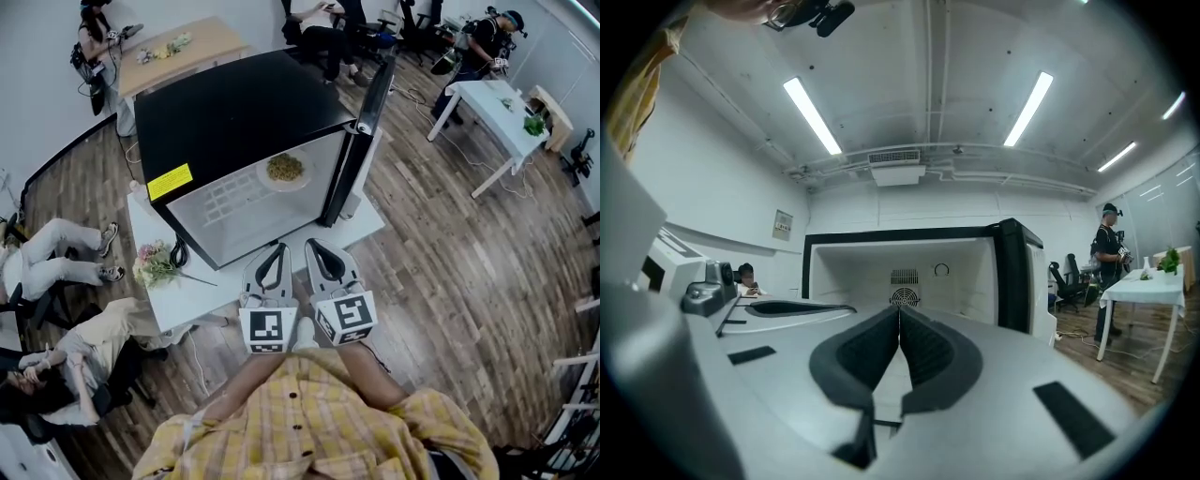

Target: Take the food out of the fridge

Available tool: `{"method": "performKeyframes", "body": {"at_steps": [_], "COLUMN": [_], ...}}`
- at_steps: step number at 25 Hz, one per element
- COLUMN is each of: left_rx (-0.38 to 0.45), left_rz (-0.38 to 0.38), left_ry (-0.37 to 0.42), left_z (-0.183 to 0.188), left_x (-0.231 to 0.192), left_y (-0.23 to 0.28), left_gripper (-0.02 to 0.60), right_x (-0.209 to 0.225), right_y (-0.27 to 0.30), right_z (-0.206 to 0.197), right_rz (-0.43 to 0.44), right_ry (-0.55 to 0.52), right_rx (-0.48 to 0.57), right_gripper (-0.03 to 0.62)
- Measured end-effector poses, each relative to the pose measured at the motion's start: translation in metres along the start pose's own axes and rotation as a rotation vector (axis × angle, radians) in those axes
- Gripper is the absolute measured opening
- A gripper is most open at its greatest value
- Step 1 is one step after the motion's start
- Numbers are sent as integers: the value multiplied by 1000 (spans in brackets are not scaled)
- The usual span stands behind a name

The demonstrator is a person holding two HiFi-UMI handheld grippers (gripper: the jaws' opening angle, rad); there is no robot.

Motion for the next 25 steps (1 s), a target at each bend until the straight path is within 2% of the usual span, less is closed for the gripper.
{"method": "performKeyframes", "body": {"at_steps": [12,14,16,19,23,25], "left_rx": [-18,-21,-25,-33,-44,-54], "left_rz": [44,55,65,76,94,108], "left_ry": [39,44,50,52,61,65], "left_z": [2,2,2,0,-5,-7], "left_x": [-5,-9,-11,-11,-15,-17], "left_y": [39,45,50,56,61,62], "left_gripper": [8,8,8,8,8,8], "right_x": [43,50,60,76,94,100], "right_y": [39,46,53,60,73,78], "right_z": [0,-3,-11,-33,-58,-69], "right_rz": [41,45,62,87,134,141], "right_ry": [48,82,207,505,889,1047], "right_rx": [13,14,31,80,183,228], "right_gripper": [8,9,9,12,87,115]}}
Point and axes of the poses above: the fingertips, and each gripper's own axes: y forward along the fingers, x to its right, z out of its top, the point moved 9 cm from there along -y, backward along the fingers, and after that the axes turned 13 degrees about z, right-handed, at the moved point
